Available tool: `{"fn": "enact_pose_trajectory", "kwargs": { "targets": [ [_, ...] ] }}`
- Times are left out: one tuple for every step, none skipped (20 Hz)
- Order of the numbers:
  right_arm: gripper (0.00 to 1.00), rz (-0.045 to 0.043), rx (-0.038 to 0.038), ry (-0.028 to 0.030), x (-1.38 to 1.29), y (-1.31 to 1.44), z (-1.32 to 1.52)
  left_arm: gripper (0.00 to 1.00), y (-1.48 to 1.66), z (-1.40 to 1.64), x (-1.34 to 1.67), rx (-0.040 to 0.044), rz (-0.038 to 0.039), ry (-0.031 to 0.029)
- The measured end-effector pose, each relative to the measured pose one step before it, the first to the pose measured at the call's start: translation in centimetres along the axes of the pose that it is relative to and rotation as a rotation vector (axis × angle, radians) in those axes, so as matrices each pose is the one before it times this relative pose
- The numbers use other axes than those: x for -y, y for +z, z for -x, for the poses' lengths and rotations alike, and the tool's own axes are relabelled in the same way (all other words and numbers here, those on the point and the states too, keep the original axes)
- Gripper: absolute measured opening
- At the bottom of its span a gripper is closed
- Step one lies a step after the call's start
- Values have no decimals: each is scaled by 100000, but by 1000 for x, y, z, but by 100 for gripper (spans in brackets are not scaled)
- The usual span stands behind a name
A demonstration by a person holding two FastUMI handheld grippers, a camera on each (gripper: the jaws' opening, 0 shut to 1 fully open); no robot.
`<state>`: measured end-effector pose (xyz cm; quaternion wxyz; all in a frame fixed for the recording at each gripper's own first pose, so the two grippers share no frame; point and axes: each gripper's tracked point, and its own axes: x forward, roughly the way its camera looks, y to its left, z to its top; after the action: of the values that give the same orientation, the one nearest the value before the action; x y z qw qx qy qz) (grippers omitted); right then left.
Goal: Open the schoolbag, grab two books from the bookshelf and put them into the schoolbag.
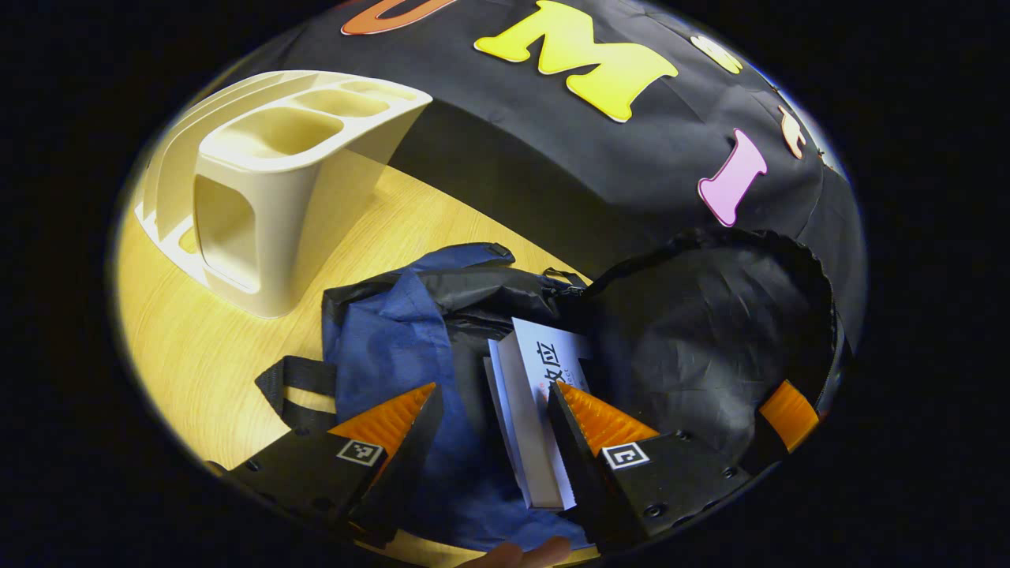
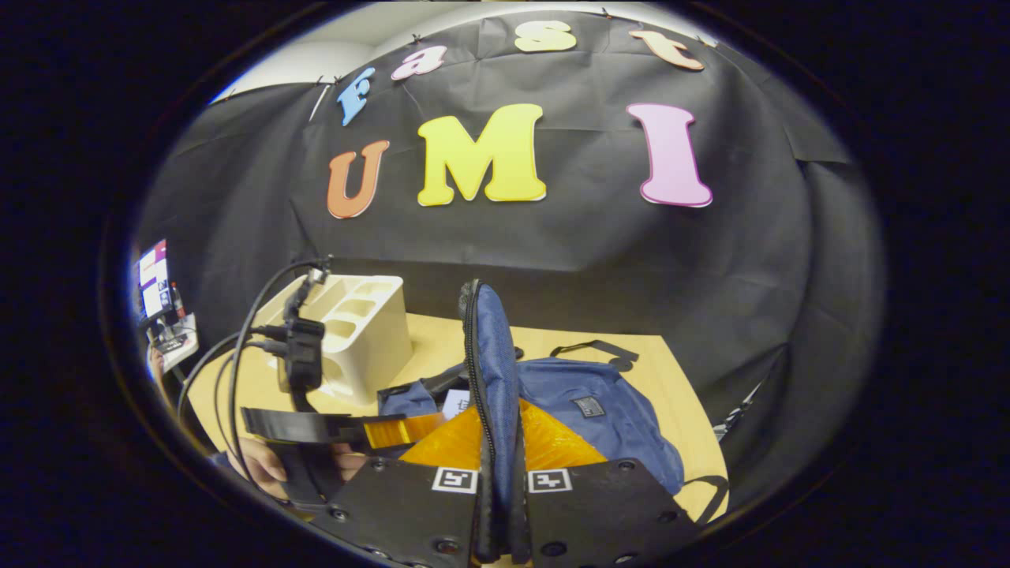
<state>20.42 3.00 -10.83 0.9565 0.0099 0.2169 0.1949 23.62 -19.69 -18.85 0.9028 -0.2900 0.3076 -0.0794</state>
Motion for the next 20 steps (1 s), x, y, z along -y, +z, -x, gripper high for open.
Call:
{"fn": "enact_pose_trajectory", "kwargs": {
  "targets": [
    [10,-185,227,-1487,142,-160,51,86,139,352,-540,1220,-1604,817],
    [7,182,10,-1355,61,-382,-42,86,-131,473,-424,121,-1551,594],
    [13,0,-348,-1563,133,-270,264,85,-230,473,-454,-176,-1456,610],
    [13,964,-204,-1232,-24,-394,41,85,-20,519,-711,613,-1418,1420],
    [19,1360,-408,-1118,-76,-382,218,86,35,602,-537,1142,-1244,767],
    [22,1053,-110,-689,-168,-322,158,85,53,691,-500,729,-909,516],
    [25,90,216,-1178,-42,-152,185,85,-4,736,-624,869,-864,904],
    [28,-104,389,-607,-222,-257,223,85,78,762,-625,1079,-1082,702],
    [30,-396,235,-800,-121,-182,57,85,-40,790,-781,899,-1219,1109],
    [24,-435,-220,-1057,-105,-309,153,86,87,885,-835,1160,-1261,1454],
    [36,-794,-361,-1406,-19,-392,102,86,79,1122,-765,1014,-980,959],
    [40,-1116,112,-854,-67,-228,125,85,352,964,-641,1895,-1256,442],
    [43,-1265,112,-808,-173,-190,144,85,258,972,-617,1936,-1426,681],
    [51,-994,375,-1170,-82,-173,216,85,438,960,-778,2111,-2042,1174],
    [58,-1297,615,-565,-118,-67,433,86,334,954,-920,2077,-2257,1707],
    [59,-1087,770,-33,-364,-176,571,85,426,966,-909,2157,-2647,1507],
    [67,-1476,1278,251,-420,194,471,85,376,1200,-778,2306,-2300,1207],
    [69,-829,919,25,-280,-11,523,85,540,1097,-757,2723,-2270,1188],
    [72,43,694,-702,-231,-34,358,85,522,1070,-565,2461,-1904,720],
    [67,554,621,-1175,-67,-77,530,85,671,997,-245,2763,-2086,-71]
  ]
}}
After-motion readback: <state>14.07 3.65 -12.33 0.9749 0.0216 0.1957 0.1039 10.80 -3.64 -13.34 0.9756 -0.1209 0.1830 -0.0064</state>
